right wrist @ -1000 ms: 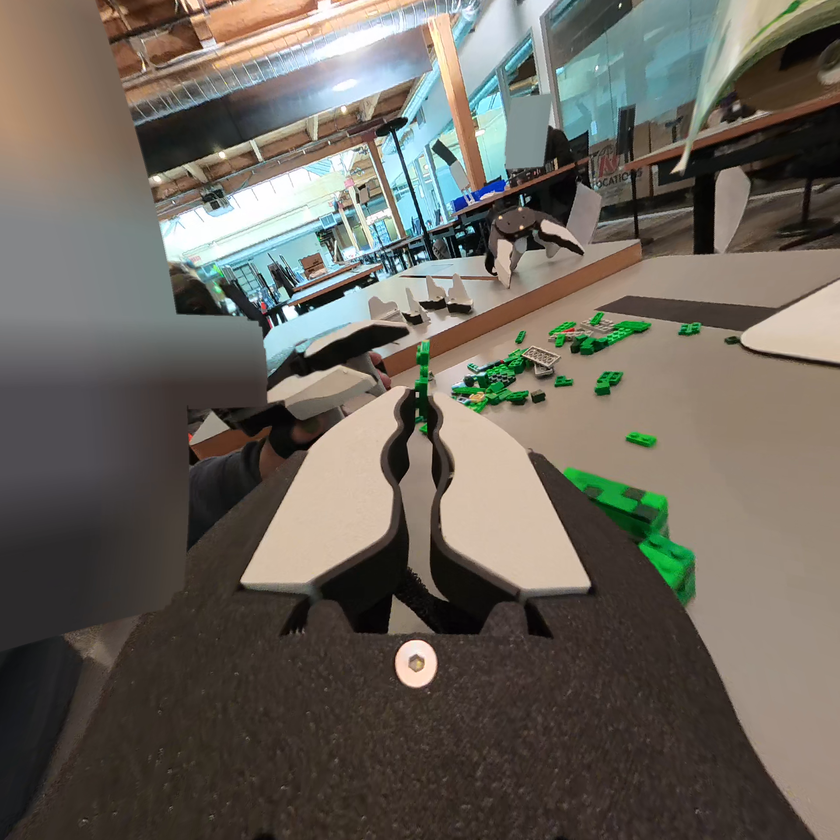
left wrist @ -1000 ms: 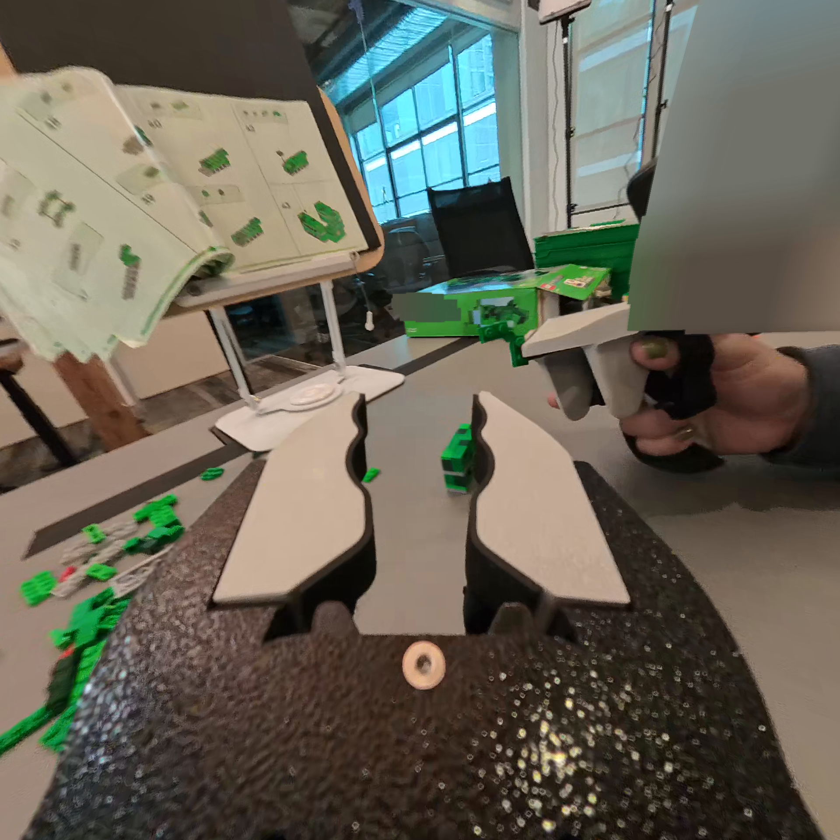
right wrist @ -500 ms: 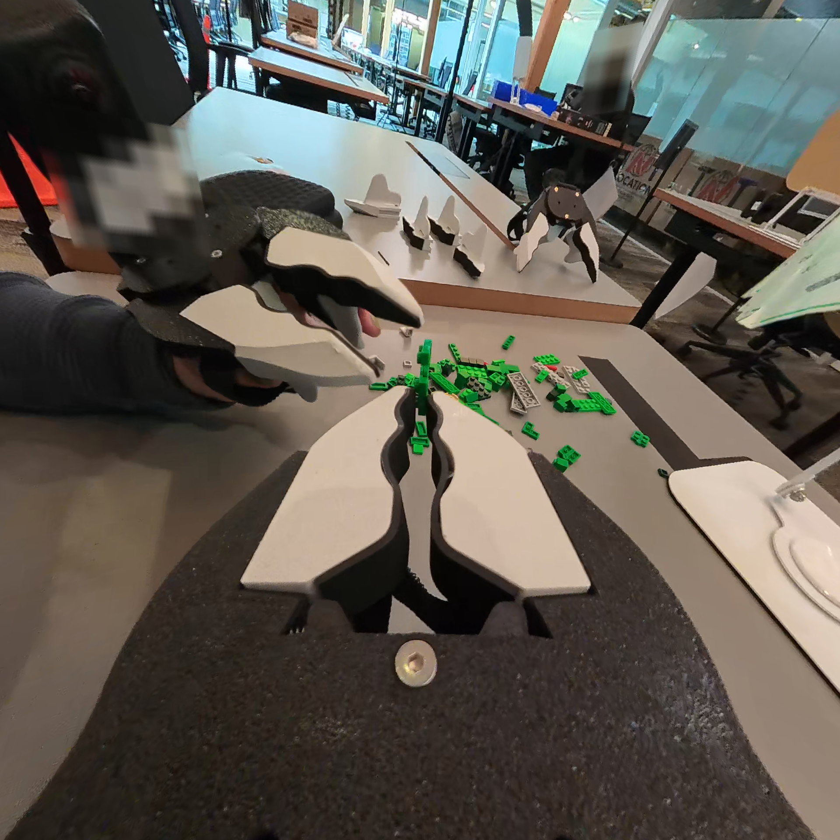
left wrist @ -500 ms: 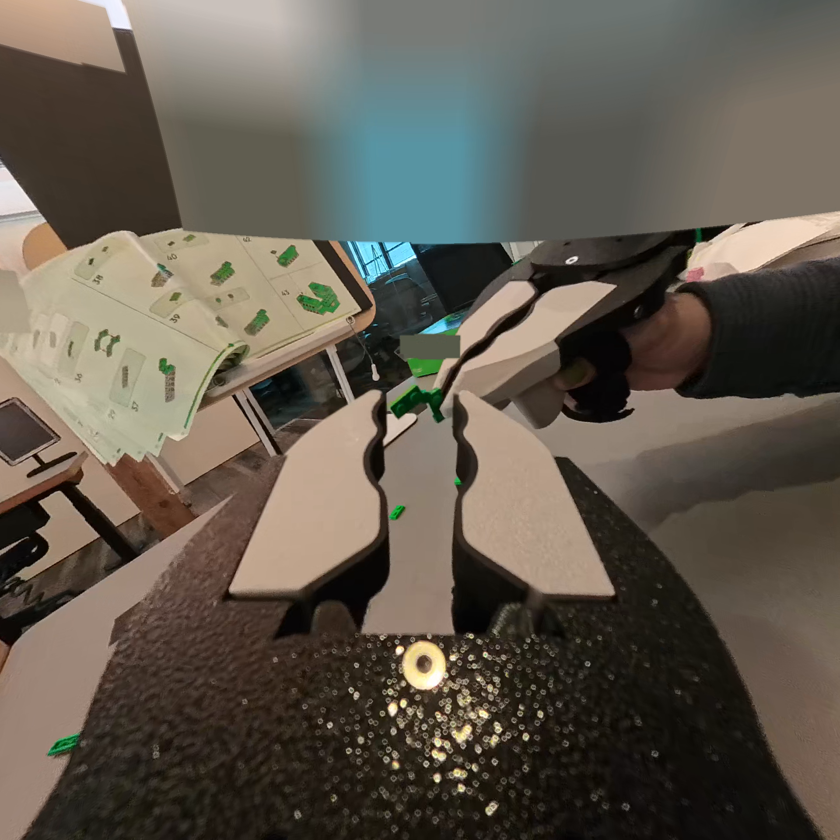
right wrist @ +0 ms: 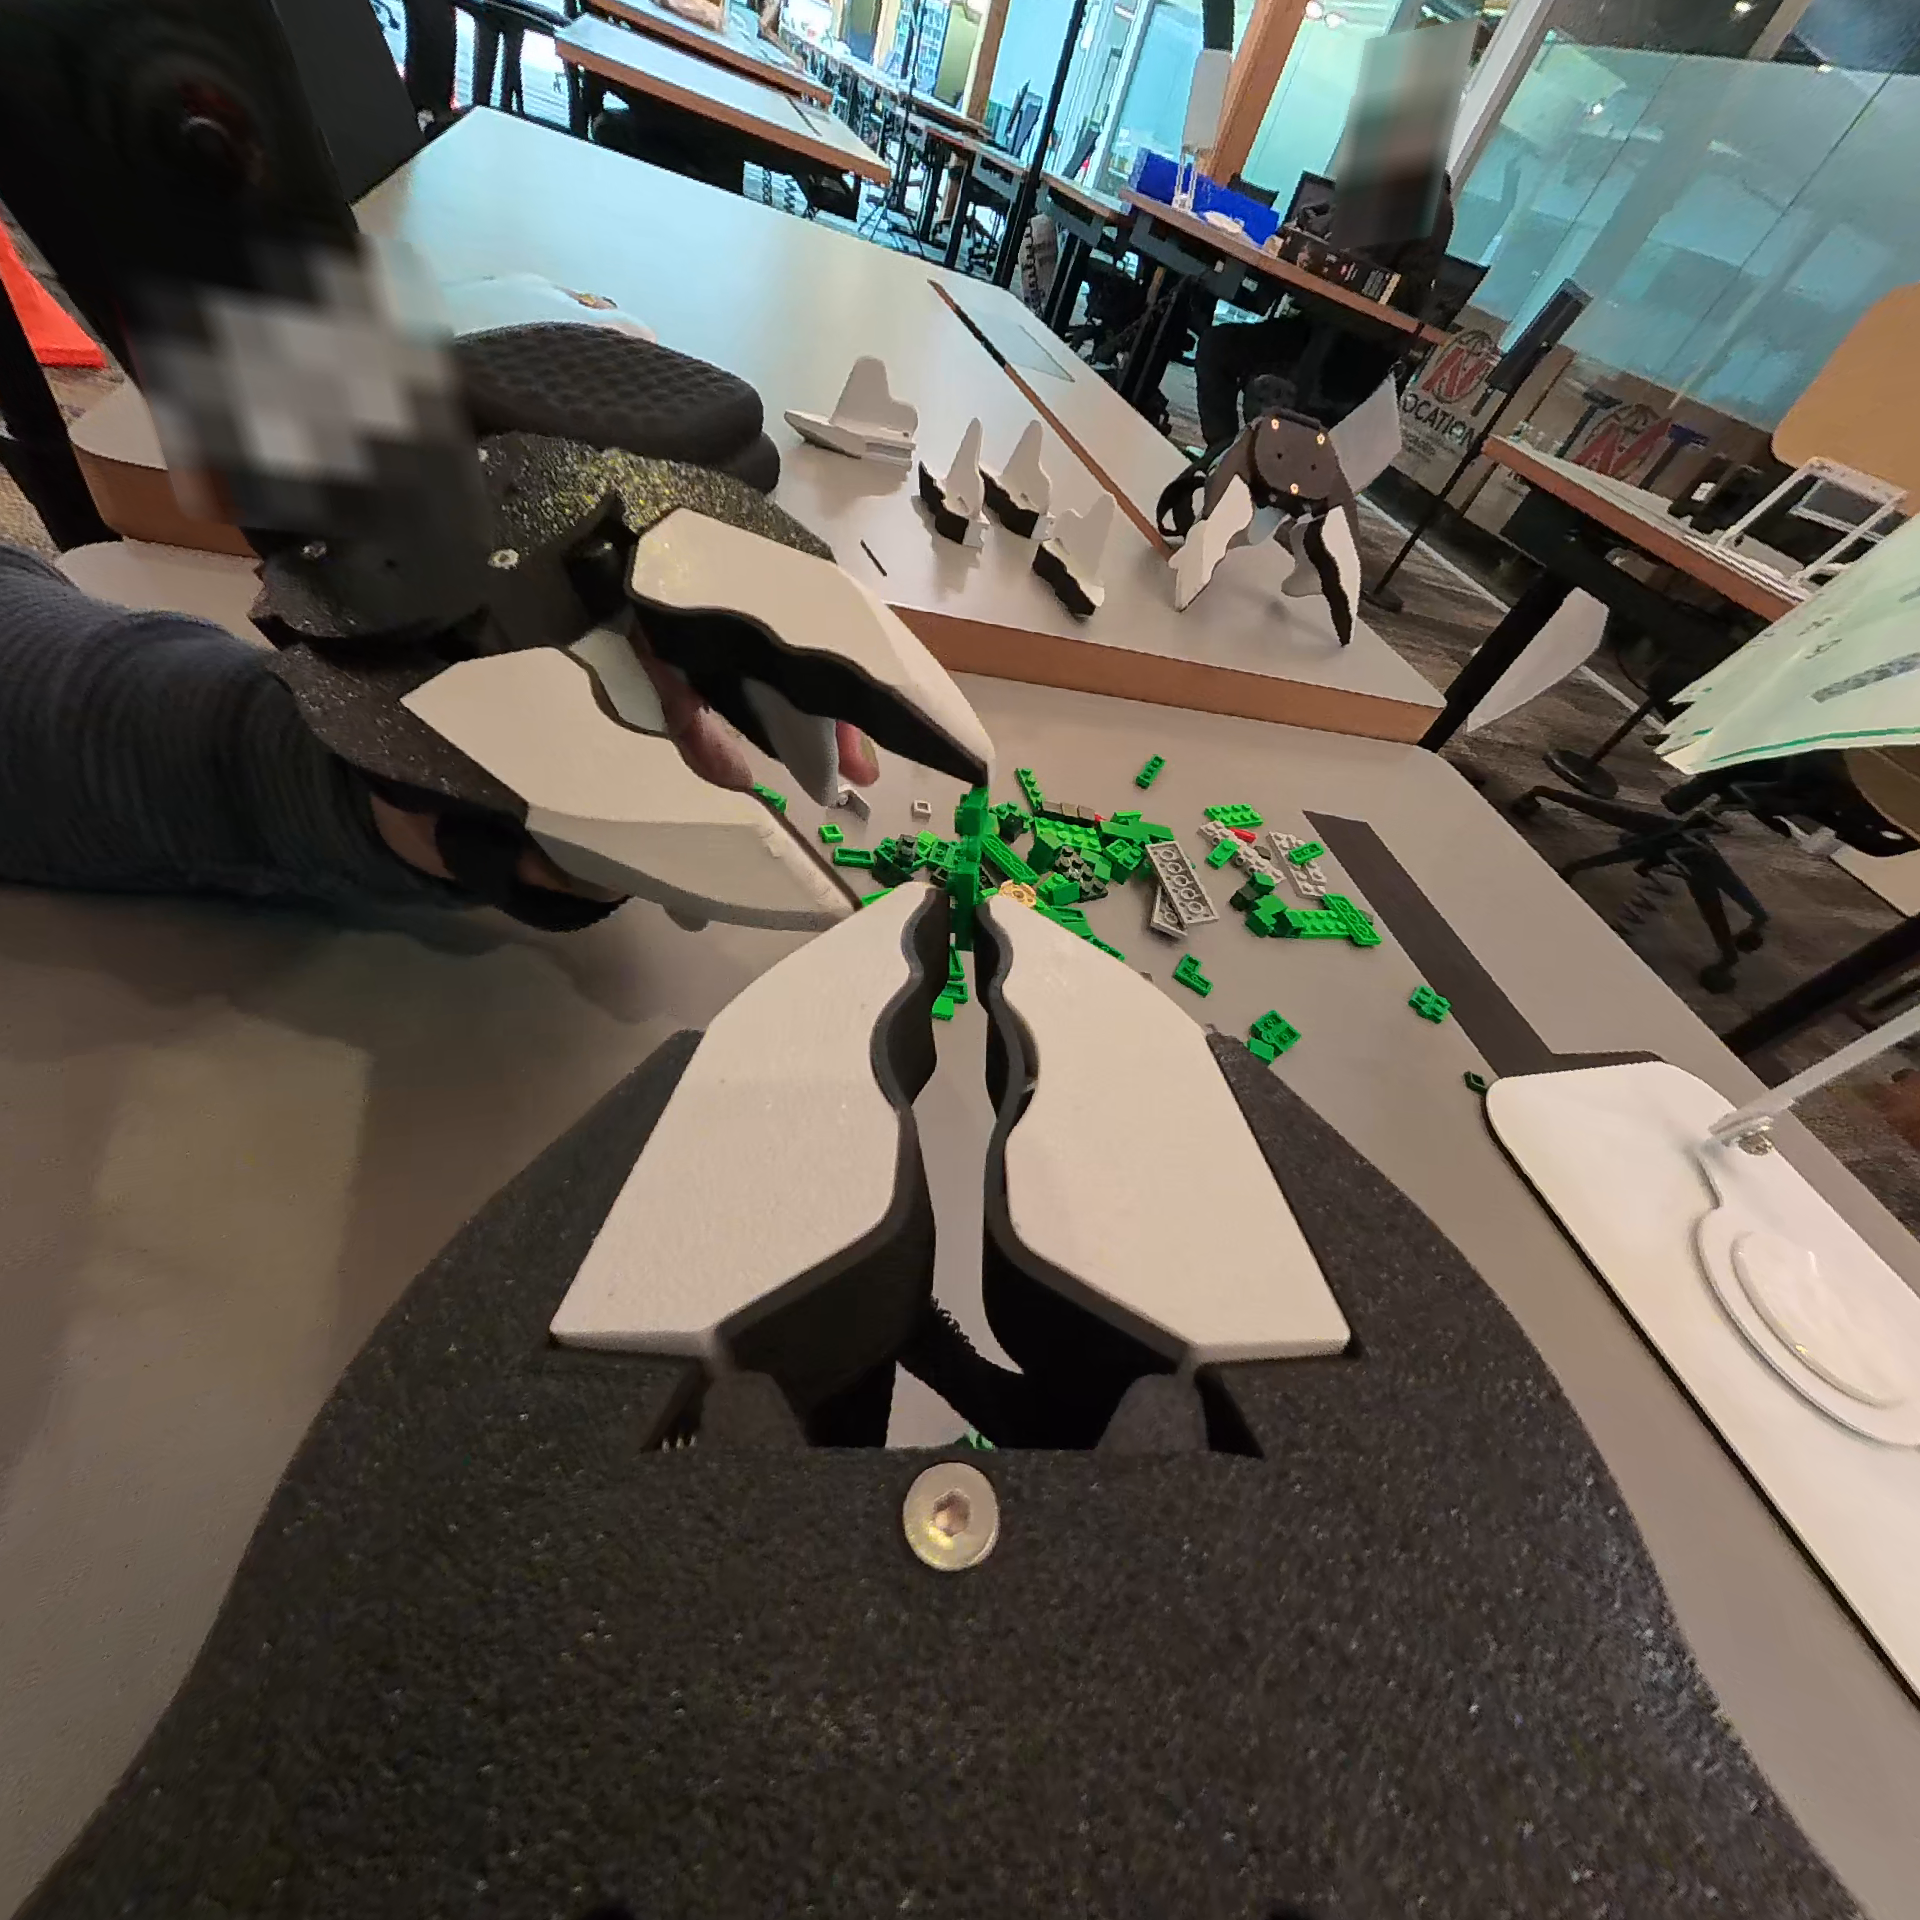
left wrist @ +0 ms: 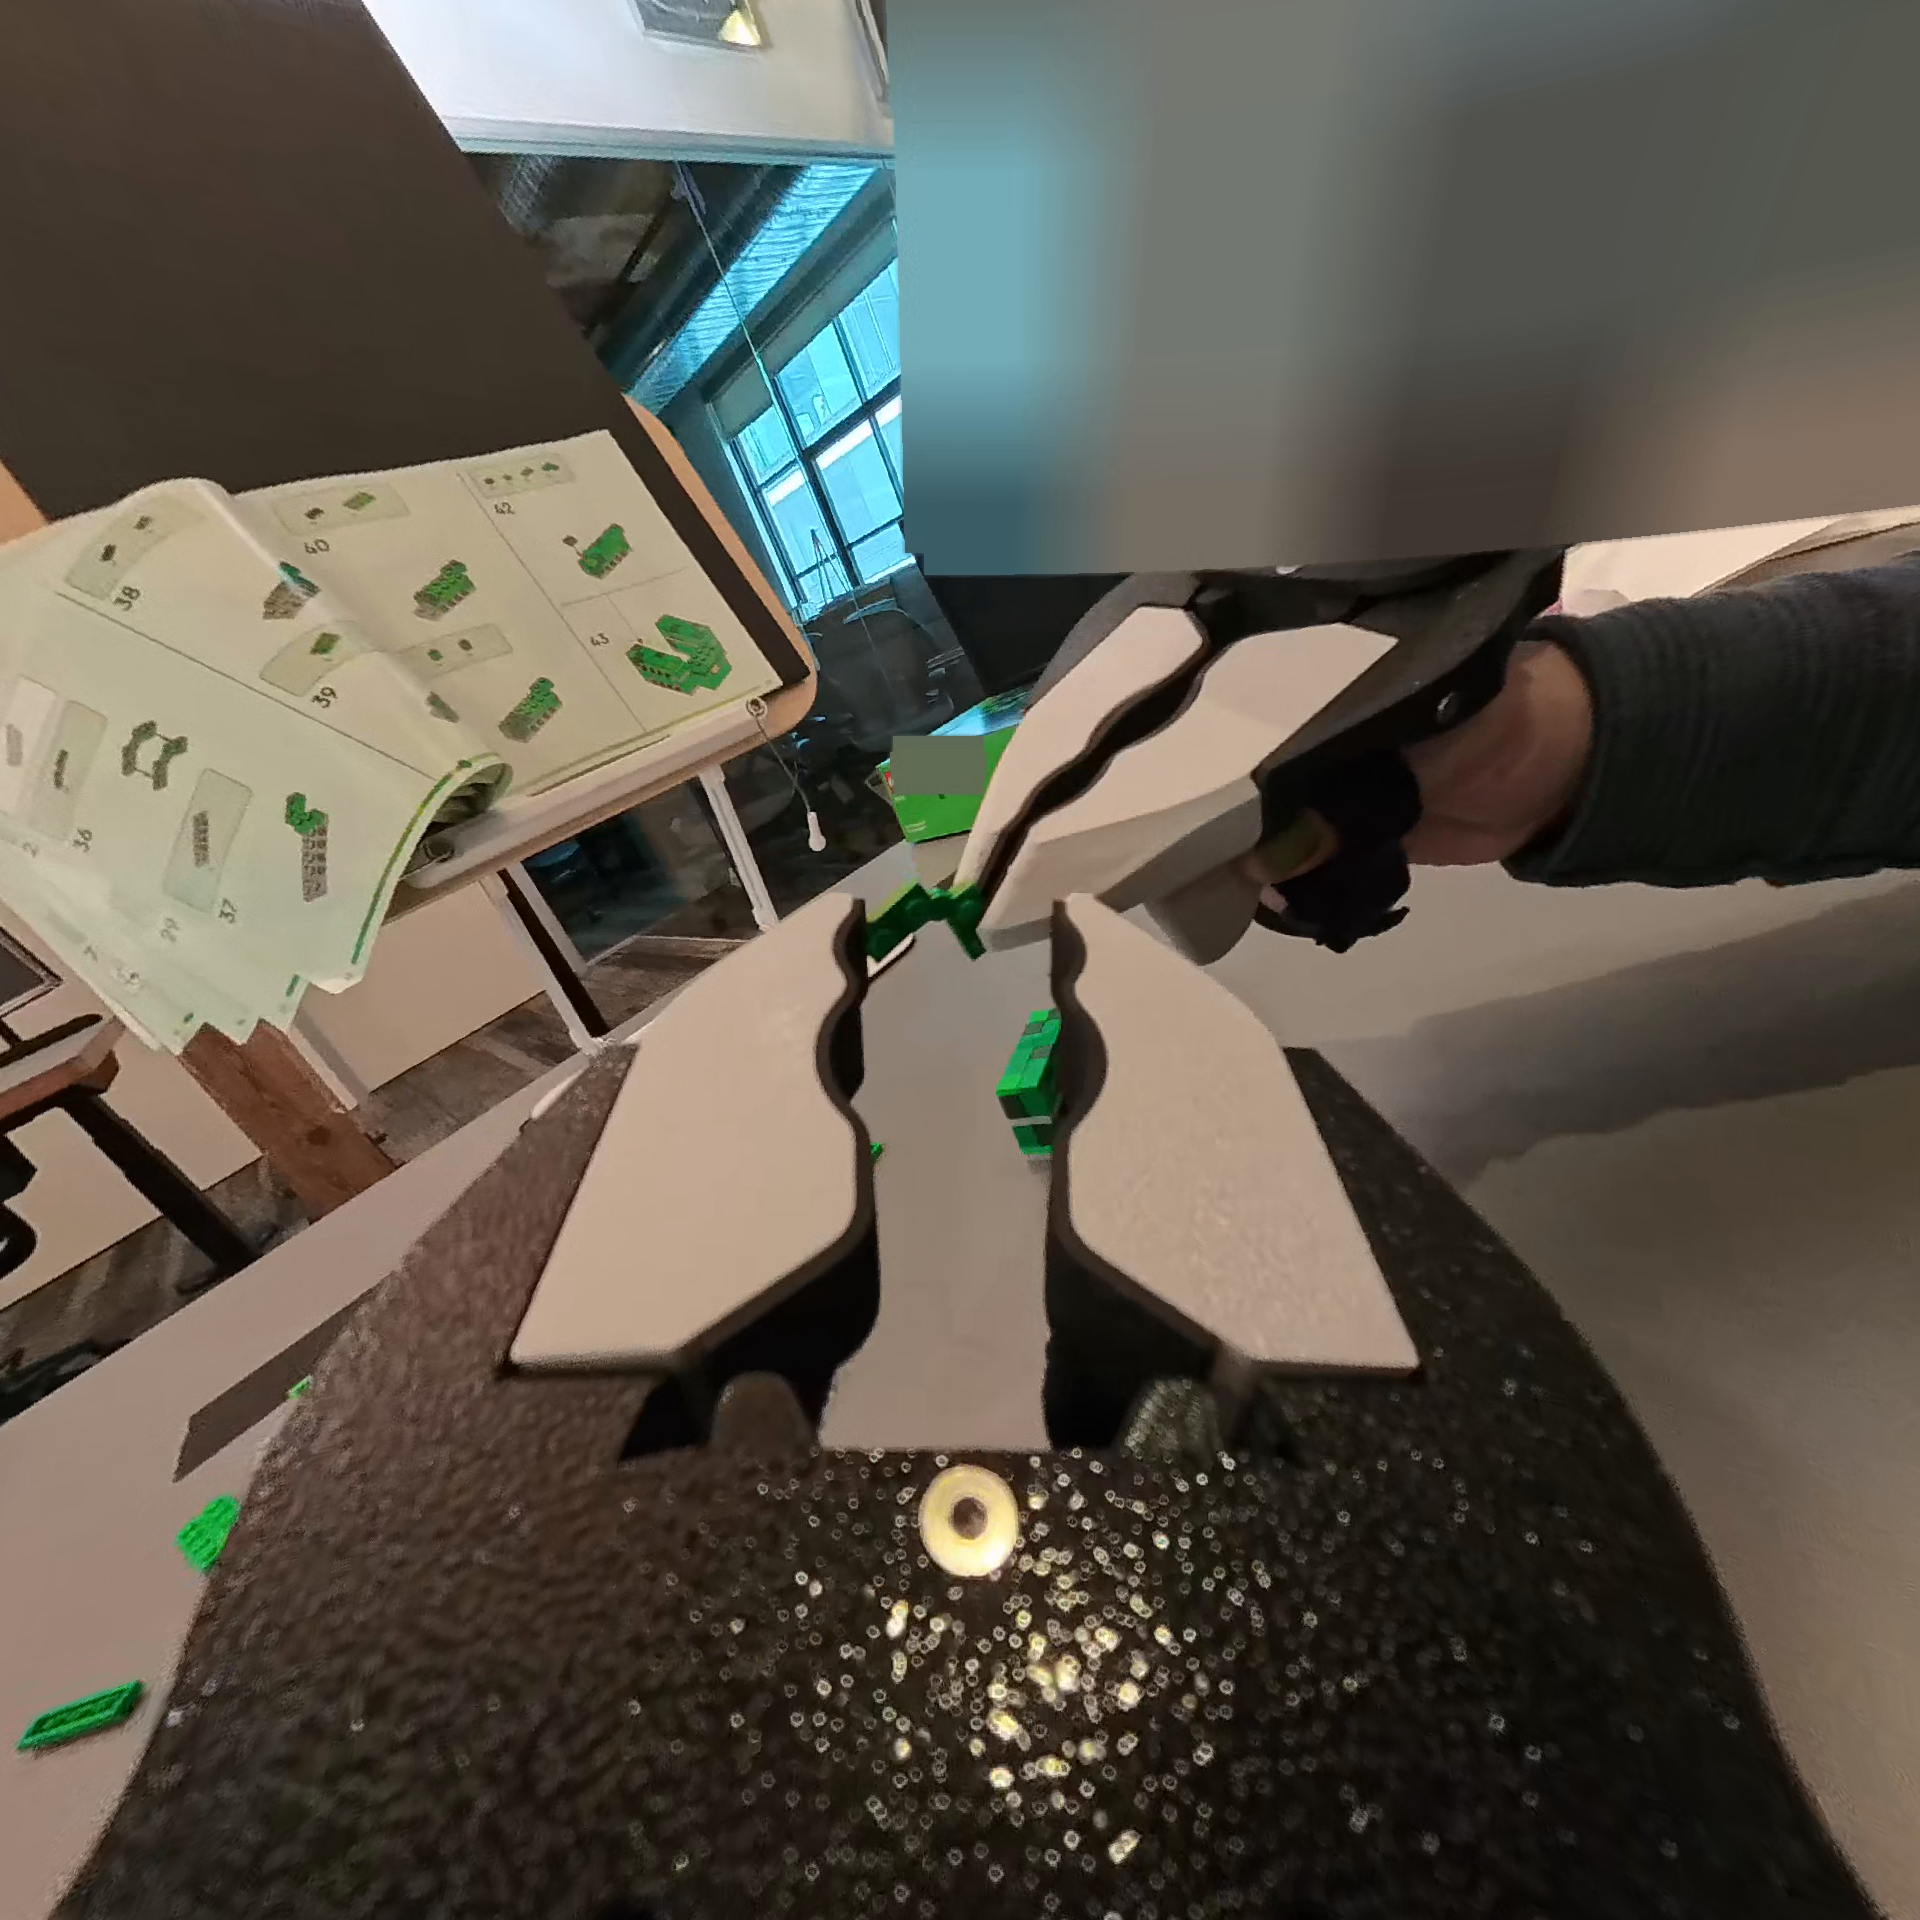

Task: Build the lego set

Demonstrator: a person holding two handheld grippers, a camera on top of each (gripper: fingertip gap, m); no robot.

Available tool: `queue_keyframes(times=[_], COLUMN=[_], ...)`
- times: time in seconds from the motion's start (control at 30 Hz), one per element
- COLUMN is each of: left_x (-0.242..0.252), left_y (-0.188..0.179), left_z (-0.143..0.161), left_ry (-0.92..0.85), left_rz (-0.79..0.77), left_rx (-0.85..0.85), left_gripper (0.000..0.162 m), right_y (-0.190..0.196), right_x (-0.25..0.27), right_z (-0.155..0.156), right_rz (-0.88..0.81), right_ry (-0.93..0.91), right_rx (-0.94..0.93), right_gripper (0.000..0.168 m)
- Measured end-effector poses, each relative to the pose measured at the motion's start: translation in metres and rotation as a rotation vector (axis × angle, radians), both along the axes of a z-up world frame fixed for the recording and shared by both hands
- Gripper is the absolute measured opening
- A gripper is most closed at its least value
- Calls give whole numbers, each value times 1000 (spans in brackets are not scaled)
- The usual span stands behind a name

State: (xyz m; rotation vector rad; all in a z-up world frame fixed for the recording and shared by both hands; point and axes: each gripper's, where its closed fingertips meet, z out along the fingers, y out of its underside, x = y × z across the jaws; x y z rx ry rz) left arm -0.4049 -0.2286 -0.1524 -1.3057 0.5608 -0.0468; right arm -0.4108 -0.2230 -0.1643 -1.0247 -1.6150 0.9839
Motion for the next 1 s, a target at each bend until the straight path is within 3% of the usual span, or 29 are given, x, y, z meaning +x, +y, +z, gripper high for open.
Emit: queue_keyframes(times=[1.0], left_x=[8], left_y=[4], left_z=[-11], left_ry=[-138], left_rz=[-100], left_rx=[-121], left_gripper=[35], right_y=[-1], right_x=[-1], right_z=[8], right_rz=[-26], right_ry=[104], right_rx=[-11], right_gripper=[3])
